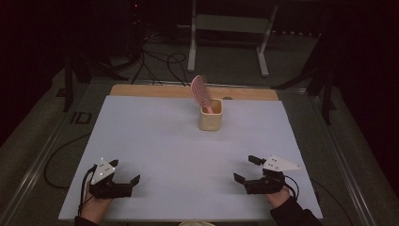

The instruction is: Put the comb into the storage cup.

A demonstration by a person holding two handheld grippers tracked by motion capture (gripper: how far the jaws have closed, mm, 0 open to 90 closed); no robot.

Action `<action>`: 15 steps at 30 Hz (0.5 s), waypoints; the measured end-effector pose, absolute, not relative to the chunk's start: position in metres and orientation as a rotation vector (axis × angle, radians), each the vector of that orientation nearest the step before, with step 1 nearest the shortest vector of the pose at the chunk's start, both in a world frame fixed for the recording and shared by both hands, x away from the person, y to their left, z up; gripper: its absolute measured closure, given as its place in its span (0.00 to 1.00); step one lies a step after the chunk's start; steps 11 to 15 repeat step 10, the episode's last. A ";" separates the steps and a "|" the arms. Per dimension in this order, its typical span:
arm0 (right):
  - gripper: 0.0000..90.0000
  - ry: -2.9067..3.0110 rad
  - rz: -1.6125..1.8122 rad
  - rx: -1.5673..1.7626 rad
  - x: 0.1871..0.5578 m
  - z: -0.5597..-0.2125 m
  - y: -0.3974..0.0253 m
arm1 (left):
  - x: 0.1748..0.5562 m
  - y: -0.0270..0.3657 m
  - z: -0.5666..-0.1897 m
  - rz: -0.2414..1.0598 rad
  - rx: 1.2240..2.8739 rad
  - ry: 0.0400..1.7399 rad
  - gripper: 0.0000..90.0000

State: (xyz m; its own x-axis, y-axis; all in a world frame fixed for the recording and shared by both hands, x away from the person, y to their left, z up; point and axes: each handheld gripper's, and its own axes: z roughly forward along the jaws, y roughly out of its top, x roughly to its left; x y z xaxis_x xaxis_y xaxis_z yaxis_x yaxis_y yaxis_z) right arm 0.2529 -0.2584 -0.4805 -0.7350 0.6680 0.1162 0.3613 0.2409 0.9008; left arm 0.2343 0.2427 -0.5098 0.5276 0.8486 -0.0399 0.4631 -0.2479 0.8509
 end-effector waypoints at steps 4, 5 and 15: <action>0.10 2.227 1.488 0.963 0.253 -0.481 -0.258 | 0.235 0.243 -0.511 0.551 1.882 1.082 0.00; 0.10 2.226 1.492 0.962 0.253 -0.481 -0.259 | 0.234 0.243 -0.510 0.547 1.878 1.078 0.00; 0.10 2.226 1.489 0.959 0.253 -0.481 -0.259 | 0.234 0.242 -0.510 0.546 1.876 1.077 0.00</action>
